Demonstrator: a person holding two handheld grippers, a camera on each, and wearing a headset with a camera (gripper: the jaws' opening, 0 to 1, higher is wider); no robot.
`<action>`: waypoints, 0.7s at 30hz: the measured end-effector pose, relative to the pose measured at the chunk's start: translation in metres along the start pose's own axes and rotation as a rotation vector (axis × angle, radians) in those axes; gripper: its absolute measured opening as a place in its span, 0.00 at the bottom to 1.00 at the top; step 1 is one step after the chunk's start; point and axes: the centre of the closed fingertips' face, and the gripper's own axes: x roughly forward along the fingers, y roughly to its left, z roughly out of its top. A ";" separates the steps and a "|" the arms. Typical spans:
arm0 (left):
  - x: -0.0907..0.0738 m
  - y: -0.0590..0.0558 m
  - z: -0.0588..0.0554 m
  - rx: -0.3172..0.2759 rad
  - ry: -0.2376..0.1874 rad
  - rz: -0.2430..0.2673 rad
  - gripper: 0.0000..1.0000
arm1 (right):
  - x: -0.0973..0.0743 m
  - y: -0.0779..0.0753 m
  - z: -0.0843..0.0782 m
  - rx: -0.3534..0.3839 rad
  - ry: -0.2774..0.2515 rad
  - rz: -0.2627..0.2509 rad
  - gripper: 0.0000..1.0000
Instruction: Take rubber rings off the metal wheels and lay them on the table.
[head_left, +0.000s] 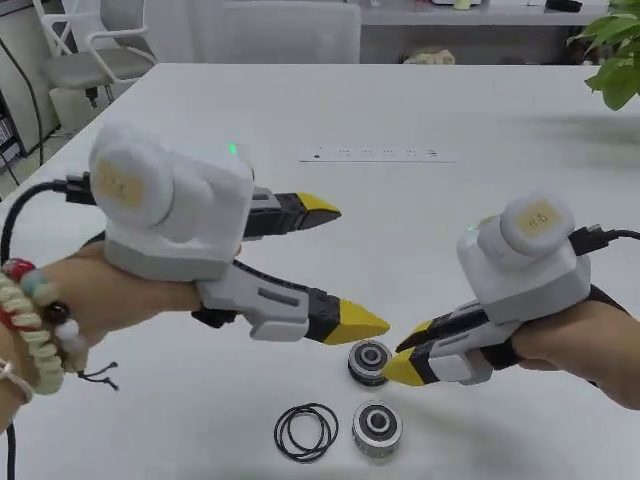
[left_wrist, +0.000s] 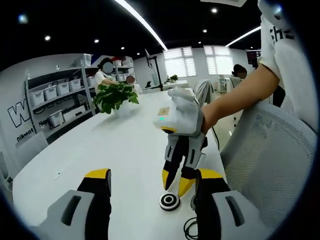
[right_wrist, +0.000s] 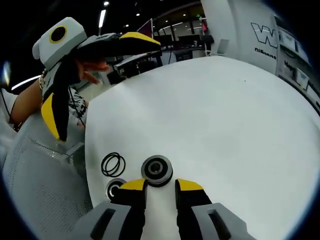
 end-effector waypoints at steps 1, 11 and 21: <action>0.005 -0.001 -0.003 -0.007 -0.004 -0.001 0.62 | 0.001 0.000 -0.002 -0.015 0.007 0.002 0.21; 0.030 -0.005 -0.042 -0.061 0.054 -0.008 0.43 | 0.005 0.000 -0.005 -0.043 0.013 0.009 0.24; 0.037 -0.020 -0.075 -0.058 0.131 -0.042 0.26 | 0.009 0.001 -0.005 -0.079 0.017 0.012 0.24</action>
